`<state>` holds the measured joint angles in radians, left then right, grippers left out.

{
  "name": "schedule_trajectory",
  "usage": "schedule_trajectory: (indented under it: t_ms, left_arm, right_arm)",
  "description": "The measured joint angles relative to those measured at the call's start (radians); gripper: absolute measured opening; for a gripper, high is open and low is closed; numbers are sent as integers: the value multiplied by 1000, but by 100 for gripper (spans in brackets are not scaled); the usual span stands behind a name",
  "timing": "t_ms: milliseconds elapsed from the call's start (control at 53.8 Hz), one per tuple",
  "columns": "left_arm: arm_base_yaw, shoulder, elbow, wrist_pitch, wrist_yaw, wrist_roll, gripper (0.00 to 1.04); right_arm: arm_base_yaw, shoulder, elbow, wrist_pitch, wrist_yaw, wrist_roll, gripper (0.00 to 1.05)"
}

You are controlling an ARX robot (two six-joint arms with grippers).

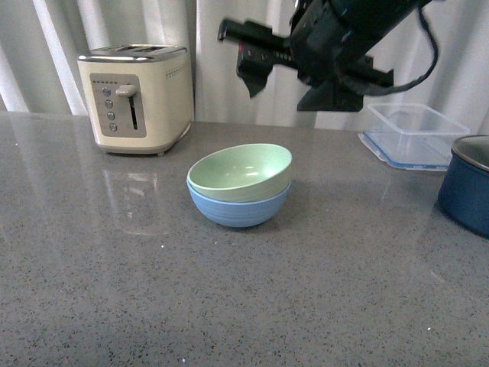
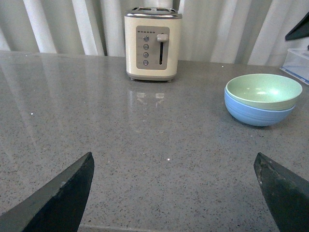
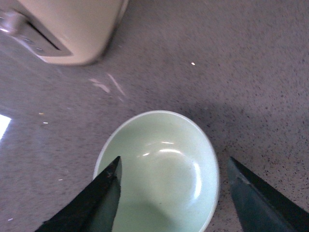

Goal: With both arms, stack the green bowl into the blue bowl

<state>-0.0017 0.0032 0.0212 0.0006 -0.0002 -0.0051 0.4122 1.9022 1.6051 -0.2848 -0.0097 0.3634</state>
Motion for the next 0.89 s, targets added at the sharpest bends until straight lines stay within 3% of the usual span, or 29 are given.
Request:
schedule_trajectory:
  t_ms: [205,297,316,390,446,483,632,744,855,892]
  left_arm:
    - [0,0,0,0,0,0,98]
    - [0,0,0,0,0,0,98]
    - [0,0,0,0,0,0,98]
    - [0,0,0,0,0,0,98]
    - [0,0,0,0,0,0,98]
    - [0,0,0,0,-1,0,98]
    - [0,0,0,0,1,0,98]
    - [0,0,0,0,0,0,98]
    - [0,0,0,0,0,0,98]
    - [0,0,0,0,0,0,98]
  right_arm:
    - [-42,-299,-236,101,-159,38,97]
    - [-86,-452,-379,178,-204,70,94]
    - [-92,-492,-426,220,-170,59,93]
    - [-122,-628,-630,482,84,-57,81]
    - [-145,-708,-764,633,206,-169,72]
    - [-162,-746,-834,699,237,-216,67]
    - [-218,-851,-1087,826,201,-327,39]
    - [-240,-895,-1182,851,172,-345,23]
    - [-272,-974,-1273,878,141,-358,0]
    - [-280,-991,-1292,882,135,-358,1]
